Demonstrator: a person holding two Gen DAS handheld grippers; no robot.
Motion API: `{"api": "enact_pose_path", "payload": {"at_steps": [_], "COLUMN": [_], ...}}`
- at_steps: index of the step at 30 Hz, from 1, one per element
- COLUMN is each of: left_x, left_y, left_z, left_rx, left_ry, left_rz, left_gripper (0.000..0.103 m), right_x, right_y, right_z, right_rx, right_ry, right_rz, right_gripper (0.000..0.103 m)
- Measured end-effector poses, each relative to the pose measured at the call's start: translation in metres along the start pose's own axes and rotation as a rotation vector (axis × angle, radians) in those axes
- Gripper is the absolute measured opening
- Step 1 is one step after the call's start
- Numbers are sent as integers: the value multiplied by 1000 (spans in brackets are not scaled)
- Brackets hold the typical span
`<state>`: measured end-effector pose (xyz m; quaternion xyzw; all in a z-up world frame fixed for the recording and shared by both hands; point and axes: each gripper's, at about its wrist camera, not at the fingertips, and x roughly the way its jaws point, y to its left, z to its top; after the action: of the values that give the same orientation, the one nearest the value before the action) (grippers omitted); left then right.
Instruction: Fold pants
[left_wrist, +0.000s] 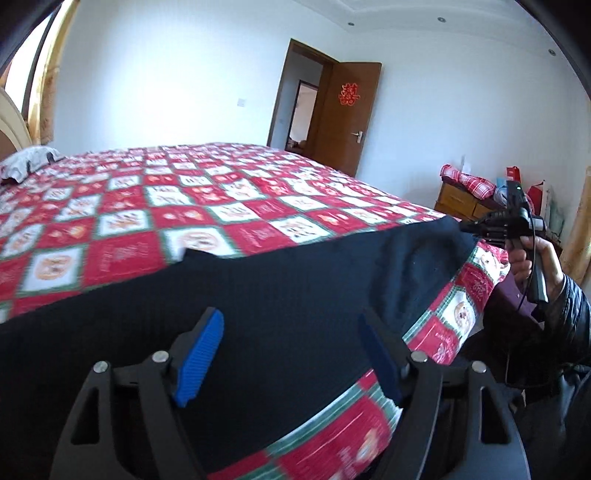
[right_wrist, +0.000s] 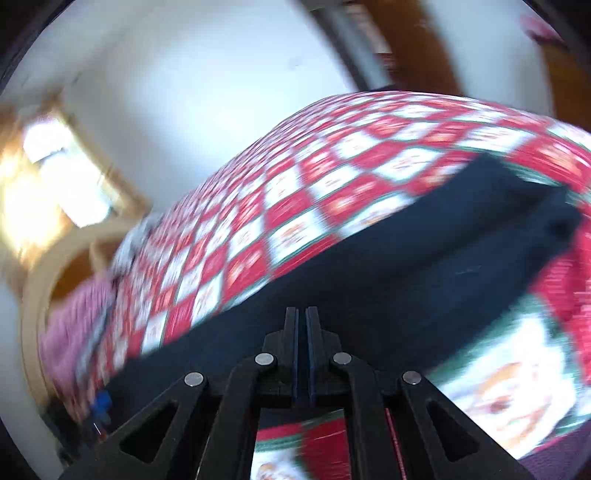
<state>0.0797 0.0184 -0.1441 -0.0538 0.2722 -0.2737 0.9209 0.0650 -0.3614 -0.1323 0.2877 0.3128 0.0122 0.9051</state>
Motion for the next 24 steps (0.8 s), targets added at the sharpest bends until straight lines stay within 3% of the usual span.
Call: {"api": "enact_pose_path", "payload": {"at_steps": [4, 7, 17, 24], "left_x": [17, 23, 22, 24], "left_y": [-5, -7, -7, -6], "left_z": [-11, -23, -28, -28], "left_rx": [-74, -79, -80, -83], "left_ry": [20, 42, 21, 21], "left_rz": [-50, -40, -22, -26], "left_gripper": [78, 78, 79, 80], "right_x": [-23, -34, -15, -1], "right_y": [-39, -56, -70, -90], "right_z": [18, 26, 23, 24], "right_rx": [115, 176, 217, 280], "right_ry": [-81, -112, -68, -86], "right_rz": [-66, -79, -94, 25], "right_gripper": [4, 4, 4, 4]}}
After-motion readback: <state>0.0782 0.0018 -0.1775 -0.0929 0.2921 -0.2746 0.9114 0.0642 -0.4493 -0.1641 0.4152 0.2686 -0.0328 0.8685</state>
